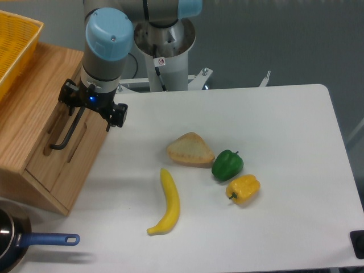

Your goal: Slide the top drawer open

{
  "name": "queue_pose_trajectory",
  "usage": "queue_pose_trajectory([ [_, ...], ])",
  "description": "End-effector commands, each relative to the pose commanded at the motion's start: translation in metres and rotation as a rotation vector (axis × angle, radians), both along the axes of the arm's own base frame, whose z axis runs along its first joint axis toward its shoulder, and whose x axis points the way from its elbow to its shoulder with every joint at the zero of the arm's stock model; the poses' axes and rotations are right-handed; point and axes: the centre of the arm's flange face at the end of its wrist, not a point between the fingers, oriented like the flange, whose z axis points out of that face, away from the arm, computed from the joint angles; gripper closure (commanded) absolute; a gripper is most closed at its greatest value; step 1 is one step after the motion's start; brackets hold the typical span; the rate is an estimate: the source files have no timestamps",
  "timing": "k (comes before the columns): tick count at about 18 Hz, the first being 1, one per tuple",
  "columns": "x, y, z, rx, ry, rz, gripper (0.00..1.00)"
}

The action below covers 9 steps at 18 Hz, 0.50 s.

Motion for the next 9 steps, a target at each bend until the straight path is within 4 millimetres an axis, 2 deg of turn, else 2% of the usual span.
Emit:
queue_pose_trajectory([
  [9, -0.0009, 0.001, -0.0041, -0.008, -0.003, 0.001, 0.0],
])
